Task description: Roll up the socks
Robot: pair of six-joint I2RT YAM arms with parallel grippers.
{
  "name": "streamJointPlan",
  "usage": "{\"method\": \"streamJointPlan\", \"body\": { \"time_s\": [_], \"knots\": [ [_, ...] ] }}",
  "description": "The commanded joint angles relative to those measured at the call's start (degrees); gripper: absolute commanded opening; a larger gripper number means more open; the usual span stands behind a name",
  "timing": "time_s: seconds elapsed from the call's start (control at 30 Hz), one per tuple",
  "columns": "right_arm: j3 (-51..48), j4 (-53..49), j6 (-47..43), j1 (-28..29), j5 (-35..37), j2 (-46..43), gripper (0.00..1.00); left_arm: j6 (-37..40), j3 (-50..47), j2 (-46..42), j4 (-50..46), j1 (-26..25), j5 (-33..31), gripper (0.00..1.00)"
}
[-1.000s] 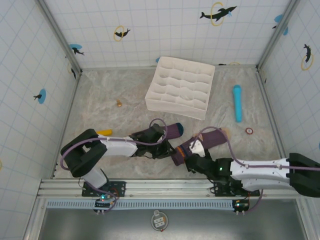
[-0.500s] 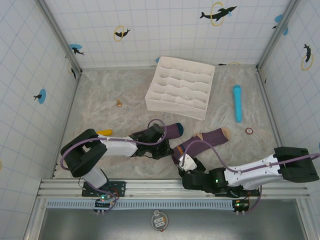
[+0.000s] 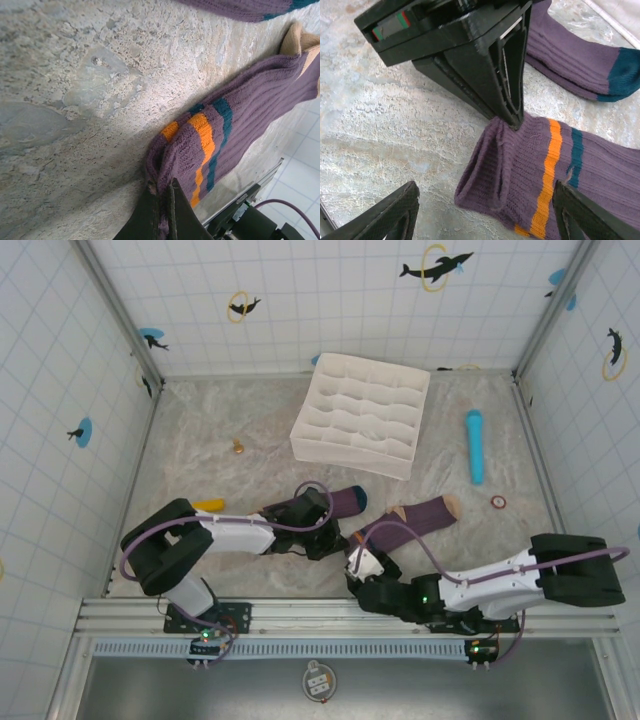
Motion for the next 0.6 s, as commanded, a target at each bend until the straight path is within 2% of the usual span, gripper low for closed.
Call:
{"method": "streamJointPlan", "body": {
  "time_s": [0.0, 0.2, 0.57],
  "knots": [
    [0.82, 1.92, -0.61, -0.86, 1.33, 2.7, 0.72, -3.28, 0.77, -1.29, 0.81, -0.45, -0.05, 0.0],
    [1.69, 3.1, -1.0, -1.56, 4.27, 5.88, 0.7, -4.16, 0.53, -0.77, 1.05, -0.6, 0.61, 0.0],
    [3.58, 6.92, -4.59, -3.39, 4.43, 10.35, 0.65, -6.05, -0.26, -0.41, 2.75, -1.0, 0.79, 0.0]
  ]
}}
